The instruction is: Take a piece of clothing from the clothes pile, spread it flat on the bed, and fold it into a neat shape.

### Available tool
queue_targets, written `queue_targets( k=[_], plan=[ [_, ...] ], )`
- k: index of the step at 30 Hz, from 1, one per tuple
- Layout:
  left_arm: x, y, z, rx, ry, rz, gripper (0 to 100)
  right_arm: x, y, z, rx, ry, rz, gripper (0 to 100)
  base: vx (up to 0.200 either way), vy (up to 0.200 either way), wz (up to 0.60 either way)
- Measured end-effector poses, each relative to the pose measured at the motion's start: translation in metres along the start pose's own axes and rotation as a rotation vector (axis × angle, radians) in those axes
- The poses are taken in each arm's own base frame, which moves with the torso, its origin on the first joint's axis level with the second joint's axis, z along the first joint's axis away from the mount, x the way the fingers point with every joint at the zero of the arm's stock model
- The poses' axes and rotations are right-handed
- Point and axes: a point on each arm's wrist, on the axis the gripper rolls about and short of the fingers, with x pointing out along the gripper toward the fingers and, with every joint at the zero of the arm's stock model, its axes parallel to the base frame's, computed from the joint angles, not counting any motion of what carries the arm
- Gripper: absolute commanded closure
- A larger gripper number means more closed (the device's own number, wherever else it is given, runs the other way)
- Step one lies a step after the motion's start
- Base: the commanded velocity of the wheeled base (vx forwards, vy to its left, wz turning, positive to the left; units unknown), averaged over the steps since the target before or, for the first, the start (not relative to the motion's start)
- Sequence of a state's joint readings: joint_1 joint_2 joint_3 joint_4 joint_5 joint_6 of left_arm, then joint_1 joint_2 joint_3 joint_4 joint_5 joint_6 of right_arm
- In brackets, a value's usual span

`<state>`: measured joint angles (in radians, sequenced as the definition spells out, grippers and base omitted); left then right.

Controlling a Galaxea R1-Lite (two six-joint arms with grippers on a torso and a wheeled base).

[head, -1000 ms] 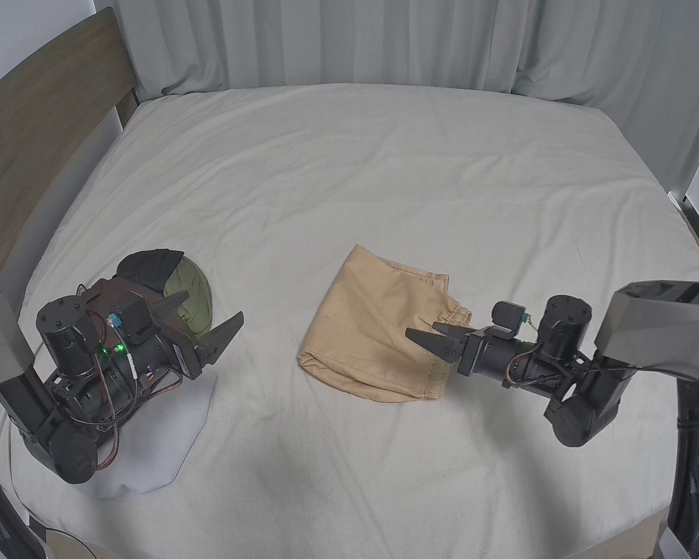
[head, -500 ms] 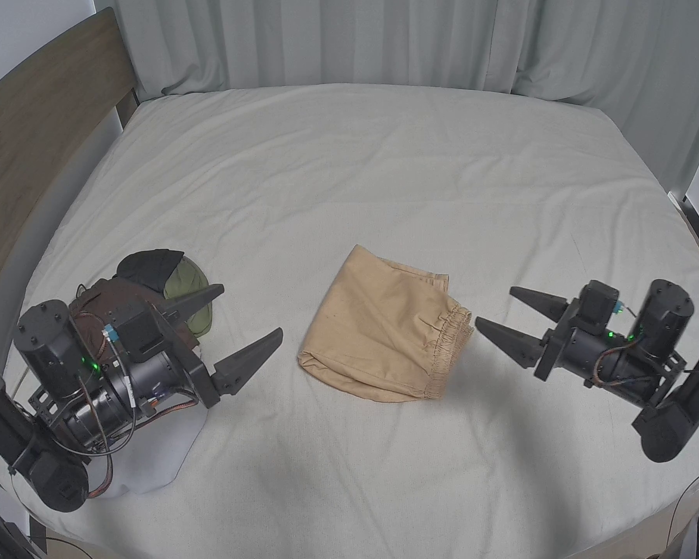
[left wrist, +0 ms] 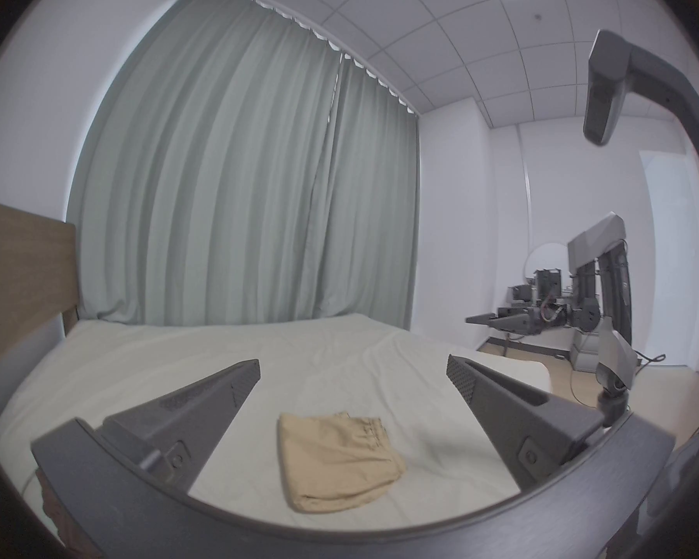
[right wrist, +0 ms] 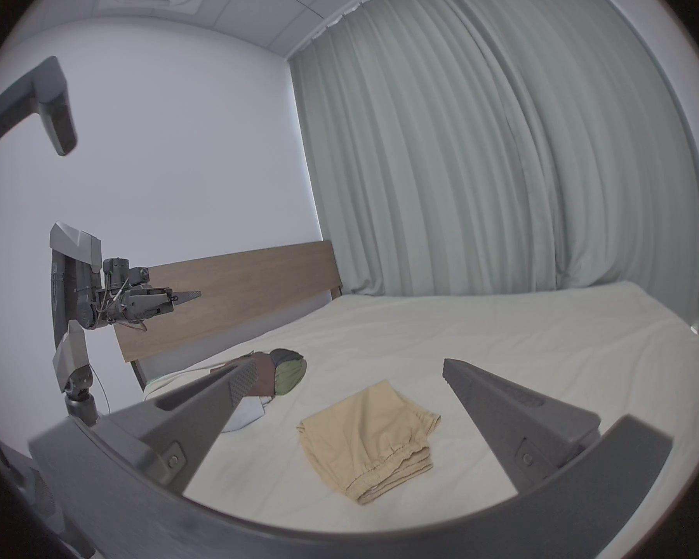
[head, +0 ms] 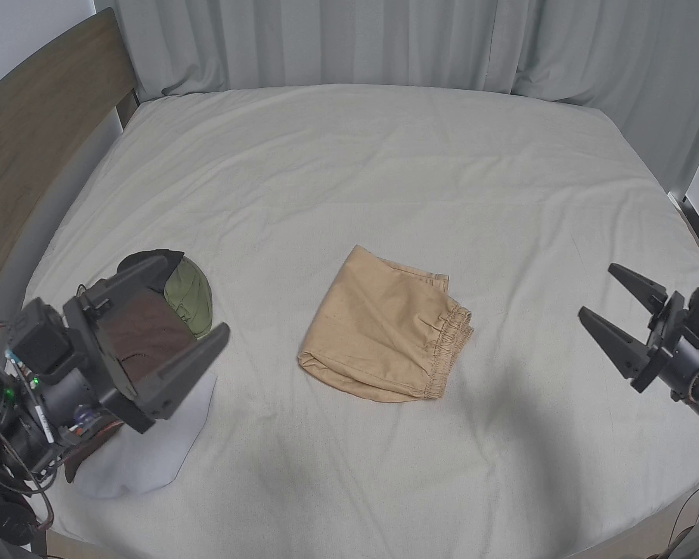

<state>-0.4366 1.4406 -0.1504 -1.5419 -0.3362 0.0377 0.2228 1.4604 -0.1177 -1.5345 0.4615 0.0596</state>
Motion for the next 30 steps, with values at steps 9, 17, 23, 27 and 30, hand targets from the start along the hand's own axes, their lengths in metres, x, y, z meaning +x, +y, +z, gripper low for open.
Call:
queue_targets(
  k=[9,17,23,27,30],
  plan=[
    [-0.027,0.002,0.031,0.051,-0.102,0.117,0,-0.038,0.017,0.022,-0.049,-0.021,-0.021,0,0.0,0.0,0.0],
    [-0.054,-0.001,0.039,0.057,-0.065,0.187,0,-0.075,0.033,0.039,-0.033,0.056,-0.069,0,0.0,0.0,0.0],
    [-0.084,-0.011,0.035,0.02,0.069,0.256,0,-0.111,0.053,0.054,-0.067,0.015,-0.104,0,0.0,0.0,0.0],
    [-0.107,-0.02,0.036,0.016,0.104,0.314,0,-0.135,0.068,0.054,-0.097,-0.026,-0.126,0,0.0,0.0,0.0],
    [-0.124,-0.028,0.038,0.026,0.095,0.366,0,-0.151,0.077,0.045,-0.111,-0.038,-0.152,0,0.0,0.0,0.0]
  ],
)
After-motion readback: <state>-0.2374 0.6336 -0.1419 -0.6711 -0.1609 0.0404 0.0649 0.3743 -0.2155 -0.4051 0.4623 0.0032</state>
